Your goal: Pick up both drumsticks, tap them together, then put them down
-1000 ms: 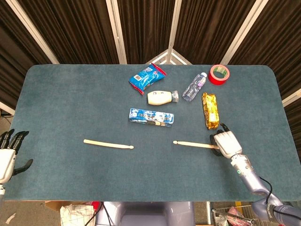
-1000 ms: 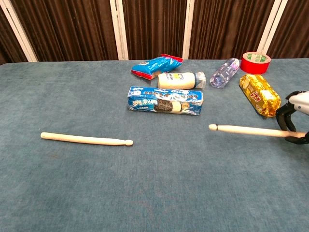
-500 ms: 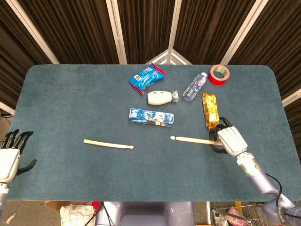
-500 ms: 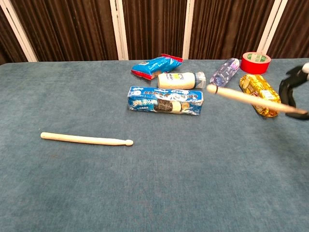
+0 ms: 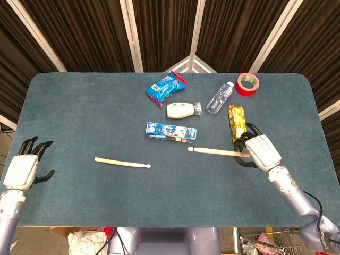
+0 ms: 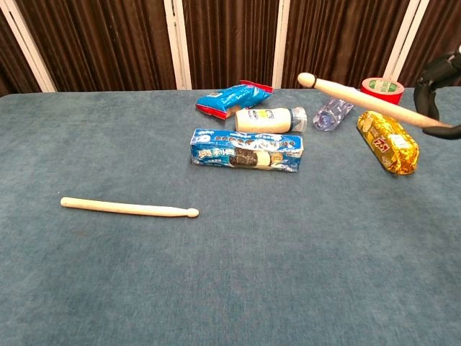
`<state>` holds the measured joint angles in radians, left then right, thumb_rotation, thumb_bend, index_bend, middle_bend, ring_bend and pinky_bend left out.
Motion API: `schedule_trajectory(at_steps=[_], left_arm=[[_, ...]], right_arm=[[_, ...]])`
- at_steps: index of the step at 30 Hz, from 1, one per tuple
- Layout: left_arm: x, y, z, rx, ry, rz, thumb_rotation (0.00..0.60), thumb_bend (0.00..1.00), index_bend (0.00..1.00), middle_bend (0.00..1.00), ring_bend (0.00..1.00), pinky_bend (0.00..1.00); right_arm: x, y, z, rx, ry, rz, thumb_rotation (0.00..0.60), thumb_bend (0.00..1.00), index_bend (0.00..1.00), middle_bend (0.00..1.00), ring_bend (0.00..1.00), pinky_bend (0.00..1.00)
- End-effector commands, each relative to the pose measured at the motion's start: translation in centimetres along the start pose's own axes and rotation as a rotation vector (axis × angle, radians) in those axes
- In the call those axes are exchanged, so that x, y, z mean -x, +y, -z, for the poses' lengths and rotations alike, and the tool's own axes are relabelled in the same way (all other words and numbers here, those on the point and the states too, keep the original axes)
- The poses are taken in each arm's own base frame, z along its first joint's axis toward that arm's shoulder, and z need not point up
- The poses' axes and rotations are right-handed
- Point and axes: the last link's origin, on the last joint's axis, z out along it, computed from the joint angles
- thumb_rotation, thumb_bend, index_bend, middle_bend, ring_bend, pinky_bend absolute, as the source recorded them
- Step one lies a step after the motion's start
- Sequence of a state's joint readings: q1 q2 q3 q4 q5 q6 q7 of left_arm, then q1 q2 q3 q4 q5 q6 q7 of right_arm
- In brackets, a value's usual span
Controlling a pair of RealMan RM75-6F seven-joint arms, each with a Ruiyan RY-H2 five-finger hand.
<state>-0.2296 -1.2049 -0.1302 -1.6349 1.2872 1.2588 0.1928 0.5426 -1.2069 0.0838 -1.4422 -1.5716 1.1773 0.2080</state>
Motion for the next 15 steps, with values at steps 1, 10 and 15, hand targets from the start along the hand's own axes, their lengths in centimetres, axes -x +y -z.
schedule_trajectory(at_steps=[1, 10, 15], left_arm=[[0.5, 1.3, -2.0, 0.017, -0.021, -0.004, 0.600, 0.34, 0.20, 0.24, 0.00, 0.00], [3.0, 4.2, -5.0, 0.069, -0.169, -0.095, 0.600, 0.34, 0.26, 0.26, 0.00, 0.00], [4.6, 5.6, -5.6, 0.101, -0.197, -0.101, 0.600, 0.34, 0.30, 0.29, 0.00, 0.00]], right_arm=[[-0.5, -0.3, -0.6, 0.003, 0.006, -0.001, 0.600, 0.43, 0.74, 0.61, 0.35, 0.10], [-1.7, -0.7, -1.1, 0.023, 0.022, -0.003, 0.600, 0.43, 0.74, 0.61, 0.35, 0.10], [-1.9, -0.7, -1.1, 0.035, 0.025, -0.003, 0.600, 0.43, 0.74, 0.61, 0.35, 0.10]])
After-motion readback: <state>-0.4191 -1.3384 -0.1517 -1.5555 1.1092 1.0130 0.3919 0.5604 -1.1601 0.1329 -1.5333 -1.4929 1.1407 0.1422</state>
